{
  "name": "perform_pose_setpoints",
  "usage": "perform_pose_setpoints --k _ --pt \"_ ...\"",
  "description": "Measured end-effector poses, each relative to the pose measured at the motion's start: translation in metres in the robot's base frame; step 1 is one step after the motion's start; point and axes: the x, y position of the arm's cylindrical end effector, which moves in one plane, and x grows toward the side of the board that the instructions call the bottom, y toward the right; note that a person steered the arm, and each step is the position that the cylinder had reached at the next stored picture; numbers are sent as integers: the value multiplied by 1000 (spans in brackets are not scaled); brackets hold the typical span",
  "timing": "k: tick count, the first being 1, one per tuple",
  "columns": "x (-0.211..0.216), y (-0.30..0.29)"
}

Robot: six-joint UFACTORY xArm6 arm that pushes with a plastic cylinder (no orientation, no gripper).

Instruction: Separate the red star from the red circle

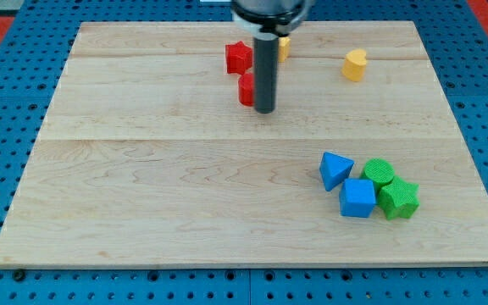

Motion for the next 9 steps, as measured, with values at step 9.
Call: perform_pose_setpoints --k 9 --pt "-96 -71"
